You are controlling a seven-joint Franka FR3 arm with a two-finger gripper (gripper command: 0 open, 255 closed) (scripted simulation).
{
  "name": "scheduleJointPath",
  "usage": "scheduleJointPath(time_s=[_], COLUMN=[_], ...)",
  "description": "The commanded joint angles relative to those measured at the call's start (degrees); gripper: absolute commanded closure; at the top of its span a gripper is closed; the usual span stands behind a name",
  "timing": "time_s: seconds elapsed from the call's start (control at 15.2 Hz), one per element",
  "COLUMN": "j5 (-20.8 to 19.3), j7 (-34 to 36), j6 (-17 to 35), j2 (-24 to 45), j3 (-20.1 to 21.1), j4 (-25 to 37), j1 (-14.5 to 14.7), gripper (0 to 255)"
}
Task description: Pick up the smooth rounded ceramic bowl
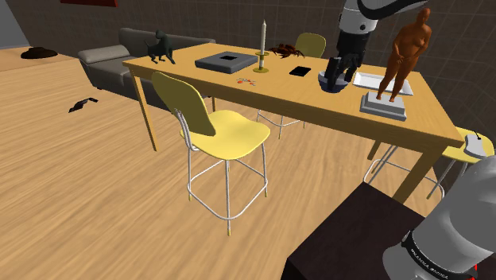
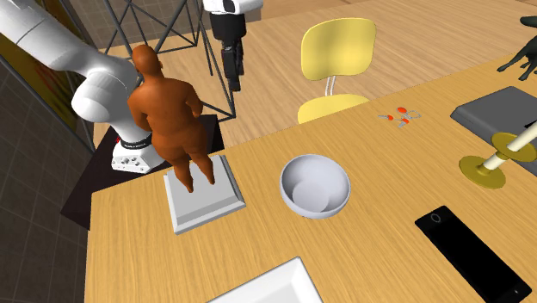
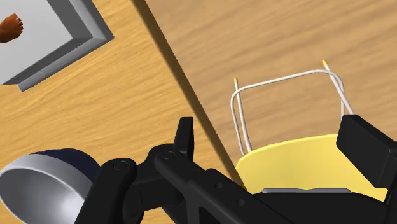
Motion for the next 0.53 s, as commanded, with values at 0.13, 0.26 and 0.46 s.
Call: scheduleJointPath(time_s=[0.13, 0.26, 0.46], j5=[-0.3, 0.0, 0.9], j7=[-3.7, -5.4, -8.2], j6=[2.6, 3.6, 4.7], j2=[7.3, 11.1, 16.8], j3=[-3.4, -4.9, -7.0], j4=[5.5, 8.6, 13.8], j1=[-1.2, -1.6, -2.4], gripper=[0, 0, 0])
